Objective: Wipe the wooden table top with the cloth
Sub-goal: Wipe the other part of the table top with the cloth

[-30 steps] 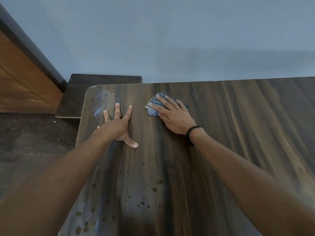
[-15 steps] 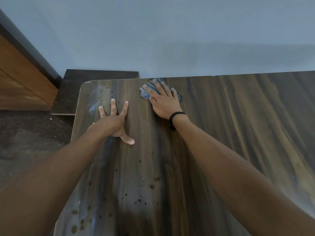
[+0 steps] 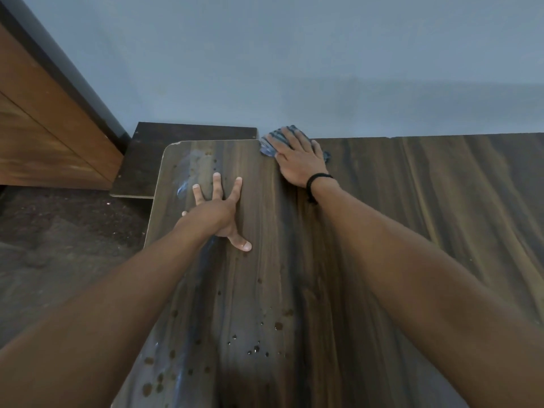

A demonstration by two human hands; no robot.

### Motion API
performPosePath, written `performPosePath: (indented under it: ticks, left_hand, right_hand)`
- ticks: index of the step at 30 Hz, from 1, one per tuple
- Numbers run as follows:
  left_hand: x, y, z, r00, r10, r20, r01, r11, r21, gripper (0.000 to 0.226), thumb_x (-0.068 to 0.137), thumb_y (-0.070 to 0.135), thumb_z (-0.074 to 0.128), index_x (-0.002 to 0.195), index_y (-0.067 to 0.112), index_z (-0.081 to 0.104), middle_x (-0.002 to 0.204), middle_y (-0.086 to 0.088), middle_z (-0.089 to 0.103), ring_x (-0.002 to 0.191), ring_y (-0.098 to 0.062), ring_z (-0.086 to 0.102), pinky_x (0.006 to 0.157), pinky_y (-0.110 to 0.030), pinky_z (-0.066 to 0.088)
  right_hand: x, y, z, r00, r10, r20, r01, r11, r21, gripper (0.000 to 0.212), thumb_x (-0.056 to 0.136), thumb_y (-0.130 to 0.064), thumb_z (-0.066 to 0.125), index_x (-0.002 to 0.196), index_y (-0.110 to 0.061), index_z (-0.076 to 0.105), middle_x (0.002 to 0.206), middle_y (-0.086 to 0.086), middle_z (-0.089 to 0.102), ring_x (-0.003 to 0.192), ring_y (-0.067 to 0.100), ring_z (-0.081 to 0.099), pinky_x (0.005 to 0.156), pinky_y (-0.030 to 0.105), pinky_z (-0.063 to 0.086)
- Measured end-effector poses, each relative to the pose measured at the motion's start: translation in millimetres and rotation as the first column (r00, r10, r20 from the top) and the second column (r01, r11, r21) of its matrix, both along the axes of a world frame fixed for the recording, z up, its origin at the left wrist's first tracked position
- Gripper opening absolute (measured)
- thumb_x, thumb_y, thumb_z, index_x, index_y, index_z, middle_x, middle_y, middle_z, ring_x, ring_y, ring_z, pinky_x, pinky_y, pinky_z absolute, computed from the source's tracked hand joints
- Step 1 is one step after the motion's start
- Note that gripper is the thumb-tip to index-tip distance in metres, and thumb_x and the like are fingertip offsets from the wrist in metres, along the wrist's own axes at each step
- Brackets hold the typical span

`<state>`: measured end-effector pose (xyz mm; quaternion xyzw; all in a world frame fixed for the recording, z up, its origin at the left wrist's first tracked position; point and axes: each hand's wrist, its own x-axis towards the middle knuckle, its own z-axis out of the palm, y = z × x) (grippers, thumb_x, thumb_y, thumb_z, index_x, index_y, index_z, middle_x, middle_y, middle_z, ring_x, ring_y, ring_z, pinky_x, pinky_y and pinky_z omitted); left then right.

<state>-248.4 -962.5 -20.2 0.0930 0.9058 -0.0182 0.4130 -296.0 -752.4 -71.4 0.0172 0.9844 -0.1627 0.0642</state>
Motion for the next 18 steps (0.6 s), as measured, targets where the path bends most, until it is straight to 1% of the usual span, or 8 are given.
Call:
performPosePath:
  ticks: [1,5,9,11,13,14,17,18]
  left_hand:
    - [1,-1,-1,1.000,0.001,-0.002,-0.001,1.000,0.006,0.154,0.051,0.056,0.088,0.133,0.044,-0.042,0.143,0.001,-0.052,0.137,-0.047,-0.032,0.111,-0.068,0.015]
    - [5,-13,-5,0.997,-0.046,-0.055,0.049,0.998,0.042,0.151,0.051,0.063,0.086,0.139,0.043,-0.036,0.147,0.003,-0.048,0.139,-0.045,-0.029,0.111,-0.068,0.017]
    - [4,-11,0,0.997,-0.067,-0.039,0.068,0.997,0.023,0.151,0.054,0.061,0.085,0.141,0.038,-0.036,0.147,-0.001,-0.048,0.138,-0.047,-0.030,0.112,-0.068,0.015]
    - [5,-9,1,0.997,-0.071,-0.027,0.071,0.997,-0.004,0.154,0.053,0.059,0.086,0.139,0.037,-0.039,0.146,-0.002,-0.049,0.138,-0.047,-0.029,0.112,-0.068,0.016]
    - [6,-10,0,0.995,-0.088,-0.043,0.088,0.996,-0.003,0.155,0.051,0.059,0.087,0.140,0.037,-0.037,0.147,-0.002,-0.047,0.139,-0.048,-0.028,0.111,-0.068,0.018]
    - [6,-11,0,0.994,-0.092,-0.052,0.092,0.996,0.004,0.155,0.051,0.058,0.088,0.141,0.037,-0.036,0.148,-0.002,-0.046,0.139,-0.048,-0.027,0.111,-0.068,0.018]
    - [5,-14,0,0.995,-0.079,-0.061,0.081,0.996,0.032,0.154,0.050,0.054,0.089,0.144,0.037,-0.032,0.150,-0.001,-0.044,0.139,-0.046,-0.027,0.111,-0.069,0.018]
    - [5,-14,0,0.995,-0.076,-0.066,0.079,0.996,0.036,0.154,0.050,0.054,0.089,0.144,0.037,-0.031,0.150,-0.001,-0.044,0.140,-0.046,-0.027,0.111,-0.068,0.017]
  right_hand:
    - [2,-9,2,1.000,-0.009,-0.011,0.009,1.000,-0.001,0.052,0.105,-0.036,0.024,0.155,-0.048,0.015,0.168,-0.011,0.003,0.154,0.015,-0.003,0.121,0.048,-0.002]
    - [32,-7,-9,0.982,0.190,-0.015,-0.190,0.982,0.020,0.052,0.105,-0.038,0.023,0.154,-0.052,0.012,0.167,-0.015,0.001,0.154,0.013,-0.002,0.122,0.049,0.000]
    - [12,-4,5,1.000,-0.009,0.012,0.009,1.000,0.014,0.052,0.106,-0.035,0.025,0.155,-0.050,0.014,0.168,-0.012,0.001,0.154,0.016,-0.002,0.121,0.047,-0.001]
    - [24,-28,4,0.999,0.037,0.001,-0.037,0.999,0.025,0.053,0.106,-0.035,0.026,0.156,-0.048,0.014,0.168,-0.010,0.001,0.155,0.018,-0.002,0.122,0.050,0.000]
    - [67,-28,-7,0.987,0.153,-0.045,-0.152,0.988,0.025,0.052,0.105,-0.038,0.024,0.155,-0.050,0.014,0.168,-0.012,0.003,0.154,0.017,0.001,0.122,0.049,0.001]
    - [89,-20,-10,0.987,0.150,-0.062,-0.148,0.989,0.026,0.051,0.105,-0.040,0.023,0.154,-0.051,0.015,0.168,-0.013,0.004,0.154,0.016,0.003,0.121,0.048,0.002]
    - [122,-11,-5,0.996,-0.058,-0.072,0.058,0.998,-0.007,0.050,0.106,-0.039,0.027,0.154,-0.050,0.020,0.167,-0.011,0.008,0.154,0.018,0.006,0.122,0.047,0.002]
    - [132,-20,-4,0.995,-0.078,-0.064,0.078,0.997,-0.003,0.050,0.106,-0.038,0.028,0.154,-0.050,0.021,0.167,-0.010,0.009,0.154,0.018,0.006,0.122,0.047,0.003]
